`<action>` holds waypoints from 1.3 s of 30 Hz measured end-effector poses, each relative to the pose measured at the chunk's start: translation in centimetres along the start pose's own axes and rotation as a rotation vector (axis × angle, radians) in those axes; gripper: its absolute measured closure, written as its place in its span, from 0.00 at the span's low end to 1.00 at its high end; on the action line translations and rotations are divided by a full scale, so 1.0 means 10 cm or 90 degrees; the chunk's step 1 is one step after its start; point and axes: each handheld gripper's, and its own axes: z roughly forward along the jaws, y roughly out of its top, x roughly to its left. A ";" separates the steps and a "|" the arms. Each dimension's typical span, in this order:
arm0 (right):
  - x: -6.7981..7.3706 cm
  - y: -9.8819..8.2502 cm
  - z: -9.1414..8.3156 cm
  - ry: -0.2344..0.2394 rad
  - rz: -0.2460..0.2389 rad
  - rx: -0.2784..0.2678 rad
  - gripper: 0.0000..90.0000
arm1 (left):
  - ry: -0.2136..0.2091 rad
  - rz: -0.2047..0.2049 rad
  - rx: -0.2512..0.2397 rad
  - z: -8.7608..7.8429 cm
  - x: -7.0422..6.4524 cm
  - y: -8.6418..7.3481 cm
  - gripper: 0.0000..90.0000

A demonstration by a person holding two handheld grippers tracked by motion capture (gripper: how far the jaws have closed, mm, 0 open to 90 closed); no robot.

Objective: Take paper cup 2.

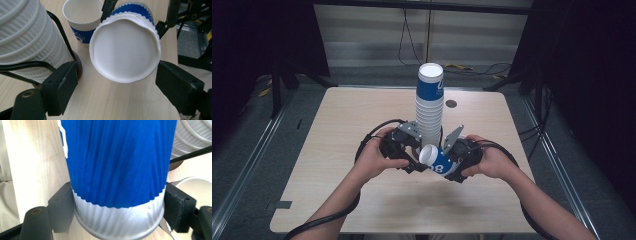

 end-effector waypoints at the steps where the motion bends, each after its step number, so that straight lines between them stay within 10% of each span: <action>1: 0.00 0.00 0.00 0.000 -0.006 -0.001 0.25 | 0.000 -0.003 0.002 0.00 -0.01 0.00 0.20; 39: 0.05 0.07 0.03 -0.006 -0.051 0.054 0.24 | -0.007 0.035 0.055 0.15 -0.07 0.08 0.23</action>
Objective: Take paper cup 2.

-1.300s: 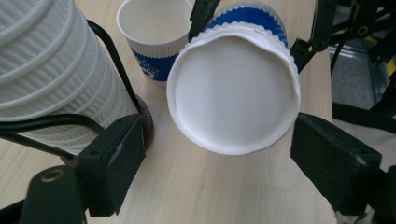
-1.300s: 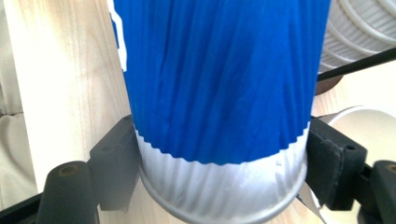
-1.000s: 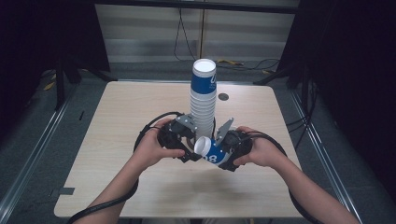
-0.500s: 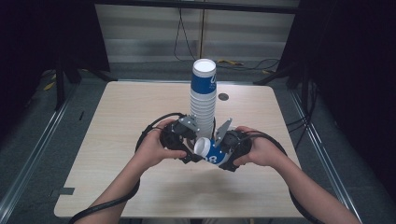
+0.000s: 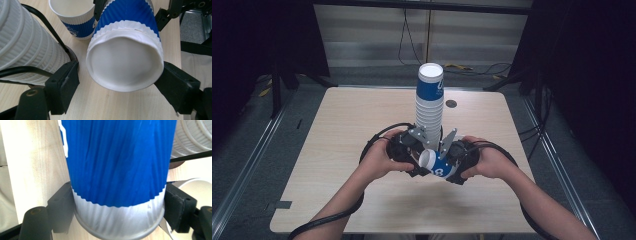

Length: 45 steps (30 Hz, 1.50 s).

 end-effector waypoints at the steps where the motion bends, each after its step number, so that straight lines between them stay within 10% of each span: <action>1: 0.00 0.00 0.00 0.000 0.001 0.000 0.24 | -0.001 0.003 0.002 0.00 0.00 0.00 0.25; 45: 0.03 0.05 -0.04 -0.006 -0.043 -0.044 0.20 | -0.030 0.018 -0.037 0.03 -0.01 -0.07 0.32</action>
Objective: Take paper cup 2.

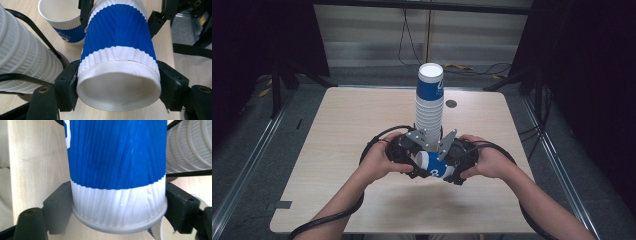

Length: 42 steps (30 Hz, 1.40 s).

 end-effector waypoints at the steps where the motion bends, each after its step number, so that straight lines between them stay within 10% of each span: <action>1: 0.01 -0.01 0.00 -0.002 0.004 -0.007 0.19 | -0.002 -0.005 -0.008 -0.01 0.00 -0.01 0.32; 14: -0.01 -0.10 0.01 -0.004 0.064 -0.124 0.14 | -0.026 -0.041 -0.058 -0.09 0.06 -0.10 0.32; 42: -0.02 -0.12 0.09 0.002 0.076 -0.166 0.20 | -0.034 -0.058 -0.079 -0.10 0.07 -0.16 0.32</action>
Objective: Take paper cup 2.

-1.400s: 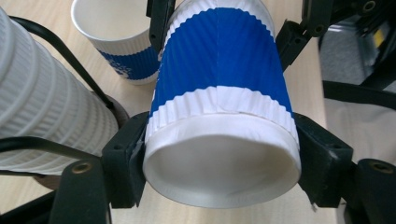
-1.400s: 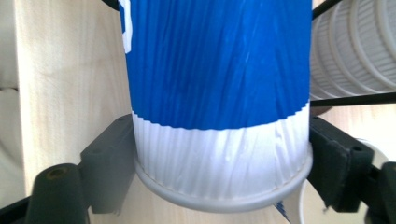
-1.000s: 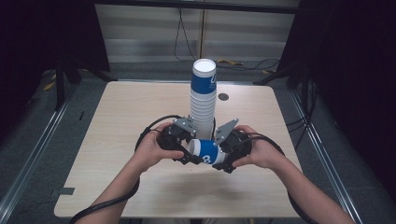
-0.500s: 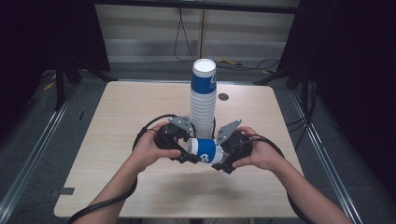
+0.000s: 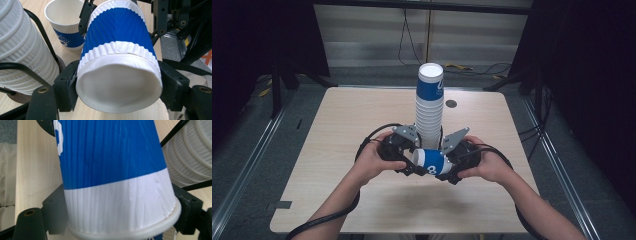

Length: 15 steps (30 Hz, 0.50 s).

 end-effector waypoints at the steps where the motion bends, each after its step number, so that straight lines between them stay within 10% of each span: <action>1: 0.00 0.00 0.00 0.003 0.000 0.003 0.20 | 0.004 0.010 0.004 0.00 0.00 0.01 0.32; 15: 0.01 0.00 -0.04 -0.008 -0.012 0.045 0.22 | 0.058 0.068 0.127 0.08 -0.09 0.09 0.24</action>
